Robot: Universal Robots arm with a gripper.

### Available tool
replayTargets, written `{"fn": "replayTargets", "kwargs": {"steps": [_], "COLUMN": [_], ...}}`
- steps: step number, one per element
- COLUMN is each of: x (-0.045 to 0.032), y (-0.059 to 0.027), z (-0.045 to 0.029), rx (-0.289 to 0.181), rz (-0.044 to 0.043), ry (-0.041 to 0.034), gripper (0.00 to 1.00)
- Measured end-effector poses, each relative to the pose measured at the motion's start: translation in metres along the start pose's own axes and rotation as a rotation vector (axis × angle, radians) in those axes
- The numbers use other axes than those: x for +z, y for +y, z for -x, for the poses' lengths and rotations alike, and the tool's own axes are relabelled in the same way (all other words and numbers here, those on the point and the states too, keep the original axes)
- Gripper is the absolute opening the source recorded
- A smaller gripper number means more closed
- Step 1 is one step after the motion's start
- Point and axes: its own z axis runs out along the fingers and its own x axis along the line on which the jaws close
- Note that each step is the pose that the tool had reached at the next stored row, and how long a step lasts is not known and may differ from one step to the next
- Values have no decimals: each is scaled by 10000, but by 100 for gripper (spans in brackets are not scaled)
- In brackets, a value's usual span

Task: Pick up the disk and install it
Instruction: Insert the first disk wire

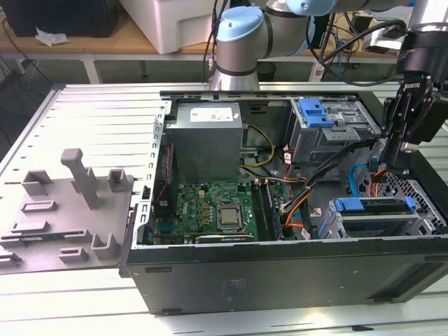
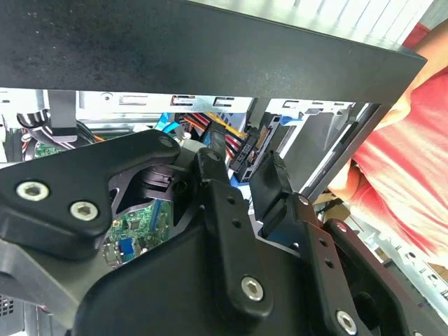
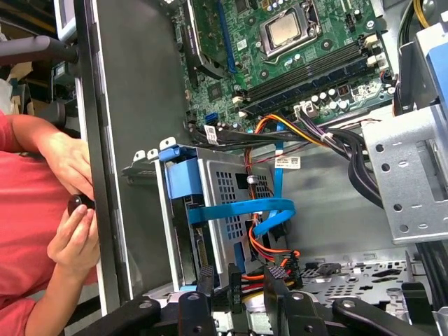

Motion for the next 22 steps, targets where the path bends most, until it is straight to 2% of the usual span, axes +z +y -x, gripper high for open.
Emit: {"fn": "replayTargets", "kwargs": {"steps": [10, 12, 13, 22], "x": [11, 13, 13, 20], "y": [-1, -1, -1, -1], "z": [2, 3, 4, 8], "rx": [-10, -11, -12, -16], "rz": [20, 23, 24, 32], "ry": [9, 10, 11, 38], "gripper": [41, 40, 33, 33]}}
